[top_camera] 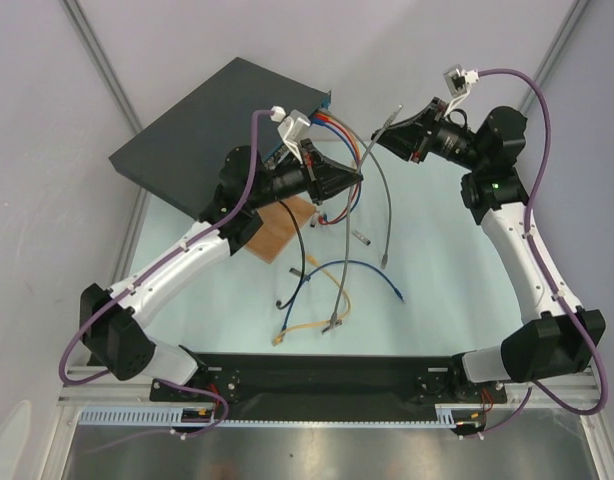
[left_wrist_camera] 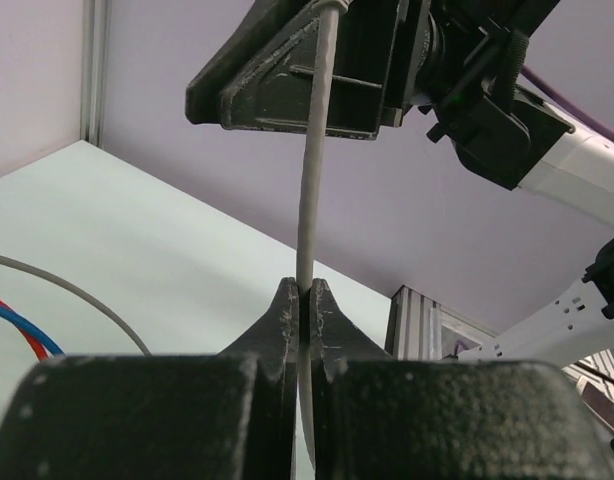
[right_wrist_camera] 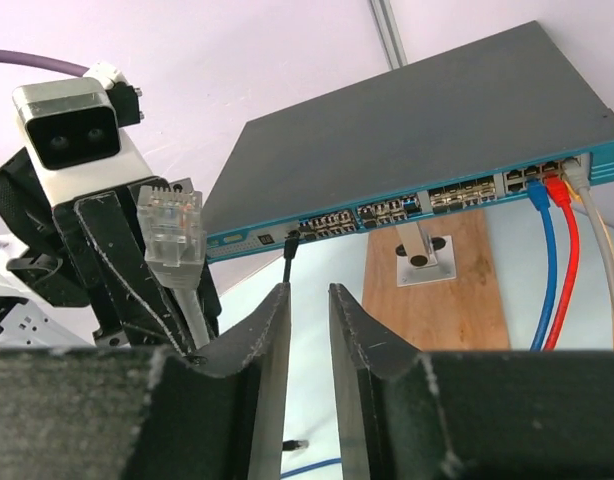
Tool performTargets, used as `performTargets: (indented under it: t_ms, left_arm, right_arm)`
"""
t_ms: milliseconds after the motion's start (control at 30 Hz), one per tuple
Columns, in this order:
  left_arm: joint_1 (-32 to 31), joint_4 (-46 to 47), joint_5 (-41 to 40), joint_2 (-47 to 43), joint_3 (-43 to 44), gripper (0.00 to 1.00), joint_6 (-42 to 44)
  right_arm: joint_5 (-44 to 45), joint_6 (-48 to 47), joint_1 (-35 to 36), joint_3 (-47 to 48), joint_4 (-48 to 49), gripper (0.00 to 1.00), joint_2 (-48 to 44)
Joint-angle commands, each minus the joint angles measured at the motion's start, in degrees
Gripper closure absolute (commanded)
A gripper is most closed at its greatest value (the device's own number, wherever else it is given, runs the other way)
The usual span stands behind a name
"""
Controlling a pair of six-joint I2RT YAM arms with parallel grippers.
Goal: Insert the plug into the switch port
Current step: Insert the connector into the switch port.
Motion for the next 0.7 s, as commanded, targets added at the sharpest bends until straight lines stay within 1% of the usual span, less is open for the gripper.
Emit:
performTargets:
  t_ms: [0,100,167,267,300,433,467,500,600,667]
  left_arm:
    - [0.0,3.7,0.1,0.5,-0.2,1.0,-1.5]
    - [0.0,3.9,-0.7,0.9,-0.1,1.0,-1.7]
    - [0.3,4.6,-1.0,1.3,-0.3,1.0,-3.3]
    - [1.4,5.7,-2.3,1.2,-0.4,1.0,-4.6]
    - [2.3,6.3,-2.4,1.3,-0.3,1.0,-5.1]
    - [3.9,7.0,-1.2,1.6,0.2,1.0,-6.4]
    - [4.0,7.4,-0.8,1.8,0.1,1.0,-7.1]
    - [4.1,8.2,-0.1,2.2,0.1,1.0,-7.2]
    - [3.9,9.7,1.1,3.0,-0.2,1.0,-8.3]
    - [3.8,10.4,1.7,3.6,-0.2,1.0,-8.5]
  right_arm:
    - [0.2,2.1,0.6,3.4,4.9,0.72,0.4]
    - [-1.1,2.1,0.8,3.3,5.0,0.73,0.6]
    - [-1.7,1.3,0.8,3.3,4.5,0.71,0.5]
    - [-2.4,-2.1,0.2,2.9,0.7,0.64,-0.6]
    - [-2.8,-3.9,-0.1,2.3,-1.3,0.6,-1.0]
    - [-4.3,-4.7,-1.9,1.6,-2.7,0.52,-2.0]
    - [-4.3,-5.2,-1.9,1.7,-2.8,0.5,-2.1]
    - [-3.9,-4.9,-1.5,1.7,-2.1,0.45,-2.1]
    - [-2.5,-2.9,0.1,2.4,0.5,0.38,-0.6]
    - [-2.0,-1.2,1.0,3.7,1.3,0.37,0.6]
